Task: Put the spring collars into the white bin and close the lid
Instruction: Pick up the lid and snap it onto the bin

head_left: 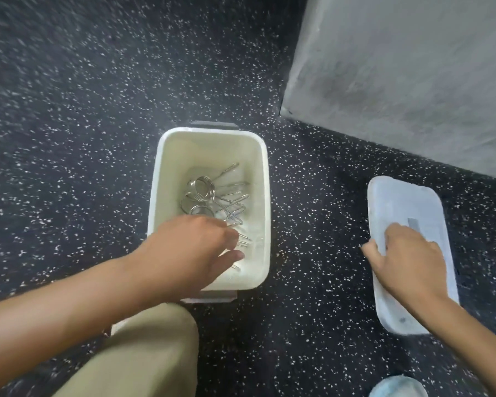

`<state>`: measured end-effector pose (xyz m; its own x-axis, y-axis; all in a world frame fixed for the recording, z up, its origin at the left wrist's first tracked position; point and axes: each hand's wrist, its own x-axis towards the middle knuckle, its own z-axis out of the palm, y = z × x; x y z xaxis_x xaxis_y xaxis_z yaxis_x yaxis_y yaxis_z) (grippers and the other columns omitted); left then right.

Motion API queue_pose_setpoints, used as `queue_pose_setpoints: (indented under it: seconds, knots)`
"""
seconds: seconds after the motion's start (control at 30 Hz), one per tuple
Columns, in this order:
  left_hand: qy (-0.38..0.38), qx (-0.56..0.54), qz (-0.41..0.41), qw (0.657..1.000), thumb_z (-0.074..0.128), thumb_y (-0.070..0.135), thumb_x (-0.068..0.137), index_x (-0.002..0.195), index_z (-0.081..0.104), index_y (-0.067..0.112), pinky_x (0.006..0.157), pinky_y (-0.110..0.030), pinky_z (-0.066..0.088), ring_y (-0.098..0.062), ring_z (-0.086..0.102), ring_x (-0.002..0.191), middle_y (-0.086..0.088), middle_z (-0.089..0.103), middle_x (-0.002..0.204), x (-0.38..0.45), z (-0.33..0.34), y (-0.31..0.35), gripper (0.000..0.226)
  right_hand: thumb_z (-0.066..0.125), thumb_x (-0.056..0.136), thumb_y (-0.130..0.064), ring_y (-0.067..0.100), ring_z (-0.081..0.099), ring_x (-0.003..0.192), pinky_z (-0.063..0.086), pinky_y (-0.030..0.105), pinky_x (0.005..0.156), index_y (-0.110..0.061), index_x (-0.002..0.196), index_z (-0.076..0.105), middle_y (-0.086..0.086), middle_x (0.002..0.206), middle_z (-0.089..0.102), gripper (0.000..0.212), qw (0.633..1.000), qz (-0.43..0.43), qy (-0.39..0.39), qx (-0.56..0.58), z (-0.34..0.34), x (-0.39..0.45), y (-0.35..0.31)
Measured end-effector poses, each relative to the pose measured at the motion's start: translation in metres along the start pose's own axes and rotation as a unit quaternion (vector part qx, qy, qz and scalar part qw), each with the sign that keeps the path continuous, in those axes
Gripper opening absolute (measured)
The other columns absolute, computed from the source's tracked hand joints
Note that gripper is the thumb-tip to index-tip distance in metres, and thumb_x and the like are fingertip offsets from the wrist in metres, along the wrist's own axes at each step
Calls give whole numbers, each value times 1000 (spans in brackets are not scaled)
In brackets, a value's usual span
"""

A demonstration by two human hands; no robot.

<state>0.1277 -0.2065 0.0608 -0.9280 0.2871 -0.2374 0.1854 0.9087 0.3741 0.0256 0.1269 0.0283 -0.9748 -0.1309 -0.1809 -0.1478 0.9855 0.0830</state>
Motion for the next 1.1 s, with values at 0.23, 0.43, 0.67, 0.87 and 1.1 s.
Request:
queue_pose_setpoints:
  seconds: [0.23, 0.43, 0.67, 0.87, 1.1]
  knots:
    - [44, -75, -117, 989, 26, 67, 91, 88, 63, 31, 67, -38, 55, -14, 67, 83, 13, 67, 86, -27, -4, -35, 52, 57, 84, -41, 16, 38, 48, 23, 30, 48, -17, 61, 39, -4, 54, 42, 38, 992, -98, 0, 85, -69, -26, -118]
    - [60, -108, -187, 975, 36, 67, 88, 86, 65, 38, 67, -35, 53, -13, 65, 80, 24, 56, 76, -43, -18, -60, 41, 69, 66, -37, 27, 34, 45, 27, 29, 51, -19, 60, 35, 1, 49, 44, 39, 969, -204, 80, 112, -69, -35, -209]
    - [104, -118, -244, 957, 45, 57, 91, 80, 68, 29, 64, -37, 53, -14, 63, 69, 14, 70, 80, -47, -31, -75, 37, 63, 84, -36, 32, 70, 77, 30, 34, 62, -17, 76, 53, 9, 82, 72, 22, 967, -221, 10, 126, -66, -25, -288]
    - [172, -107, -302, 931, 50, 46, 96, 77, 68, 23, 65, -41, 54, -26, 63, 71, 5, 69, 76, -52, -32, -83, 34, 59, 95, -35, 29, 69, 97, 32, 30, 67, -20, 91, 62, 5, 102, 73, 16, 964, -218, -88, 122, -52, -6, -322]
    - [236, -126, -313, 911, 51, 43, 96, 86, 59, 25, 68, -43, 51, -23, 62, 74, 7, 64, 80, -61, -28, -85, 22, 49, 101, -47, 34, 69, 98, 35, 32, 66, -14, 102, 68, 10, 104, 73, 37, 961, -231, -96, 119, -45, 4, -334]
